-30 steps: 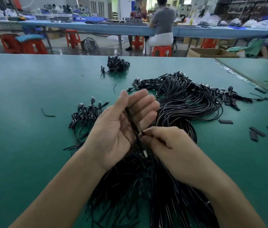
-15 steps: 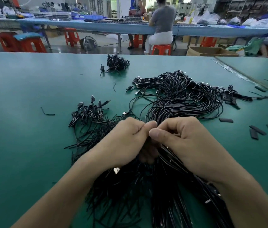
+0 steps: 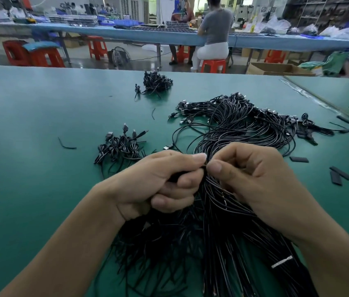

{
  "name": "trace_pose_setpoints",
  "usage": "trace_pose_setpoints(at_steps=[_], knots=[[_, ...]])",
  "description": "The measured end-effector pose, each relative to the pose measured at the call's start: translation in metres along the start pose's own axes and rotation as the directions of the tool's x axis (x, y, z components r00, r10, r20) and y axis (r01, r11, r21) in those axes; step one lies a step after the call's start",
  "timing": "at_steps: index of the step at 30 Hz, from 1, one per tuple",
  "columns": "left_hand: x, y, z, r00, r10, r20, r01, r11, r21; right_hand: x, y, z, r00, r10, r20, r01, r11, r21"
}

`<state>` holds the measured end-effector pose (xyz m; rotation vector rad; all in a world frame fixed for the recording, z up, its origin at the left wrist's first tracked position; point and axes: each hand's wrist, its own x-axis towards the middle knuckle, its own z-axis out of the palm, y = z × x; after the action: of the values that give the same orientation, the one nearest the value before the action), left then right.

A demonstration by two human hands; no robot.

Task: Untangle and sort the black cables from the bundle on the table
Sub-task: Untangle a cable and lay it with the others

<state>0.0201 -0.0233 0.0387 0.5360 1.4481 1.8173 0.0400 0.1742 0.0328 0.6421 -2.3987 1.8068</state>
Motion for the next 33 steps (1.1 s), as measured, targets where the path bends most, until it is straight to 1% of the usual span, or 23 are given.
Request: trace_pose_setpoints(at_steps=[2, 6, 10, 12, 14, 16, 18, 21, 23, 25, 27, 29, 31, 33], knots=[[0.003, -0.002, 0.004, 0.998, 0.063, -0.027, -0.065, 0.994, -0.089, 0.0, 0.004, -0.003, 0.999, 0.043, 0.021, -0.043, 0.999, 0.005], [0.009, -0.003, 0.011, 0.983, 0.149, -0.106, -0.17, 0.958, -0.23, -0.002, 0.011, -0.009, 0.978, 0.183, 0.103, -0.183, 0.983, -0.004], [0.011, -0.001, 0.01, 0.966, 0.2, -0.164, -0.249, 0.892, -0.378, -0.008, 0.018, -0.019, 0.91, 0.377, 0.174, -0.372, 0.926, -0.058], [0.013, -0.002, 0.009, 0.949, 0.198, -0.245, -0.288, 0.859, -0.423, -0.01, 0.022, -0.02, 0.874, 0.443, 0.202, -0.444, 0.895, -0.039], [0.018, -0.005, 0.007, 0.914, 0.154, -0.377, -0.315, 0.853, -0.416, -0.012, 0.024, -0.02, 0.851, 0.47, 0.235, -0.478, 0.878, -0.023], [0.023, -0.01, 0.003, 0.839, 0.089, -0.537, -0.313, 0.886, -0.342, -0.013, 0.027, -0.02, 0.832, 0.48, 0.279, -0.493, 0.87, -0.028], [0.027, -0.014, 0.0, 0.769, 0.032, -0.638, -0.289, 0.908, -0.302, -0.015, 0.03, -0.021, 0.812, 0.499, 0.303, -0.509, 0.859, -0.051], [0.031, -0.016, -0.002, 0.729, -0.027, -0.684, -0.303, 0.883, -0.357, -0.015, 0.029, -0.031, 0.784, 0.53, 0.325, -0.514, 0.846, -0.14], [0.03, -0.015, -0.004, 0.697, -0.039, -0.716, -0.342, 0.86, -0.379, -0.016, 0.027, -0.04, 0.793, 0.529, 0.301, -0.47, 0.847, -0.25], [0.026, -0.011, -0.009, 0.66, -0.027, -0.751, -0.414, 0.821, -0.393, -0.02, 0.03, -0.047, 0.841, 0.479, 0.251, -0.378, 0.853, -0.36], [0.022, -0.007, -0.014, 0.632, 0.017, -0.775, -0.499, 0.773, -0.391, -0.025, 0.033, -0.047, 0.878, 0.413, 0.243, -0.291, 0.862, -0.416], [0.019, -0.004, -0.012, 0.623, 0.065, -0.779, -0.549, 0.746, -0.377, -0.031, 0.036, -0.042, 0.879, 0.386, 0.281, -0.266, 0.885, -0.382], [0.02, -0.003, -0.008, 0.622, 0.115, -0.774, -0.572, 0.742, -0.349, -0.035, 0.037, -0.04, 0.875, 0.378, 0.303, -0.266, 0.898, -0.351], [0.02, -0.001, -0.006, 0.614, 0.164, -0.772, -0.607, 0.723, -0.33, -0.035, 0.037, -0.039, 0.896, 0.351, 0.27, -0.259, 0.91, -0.323]])
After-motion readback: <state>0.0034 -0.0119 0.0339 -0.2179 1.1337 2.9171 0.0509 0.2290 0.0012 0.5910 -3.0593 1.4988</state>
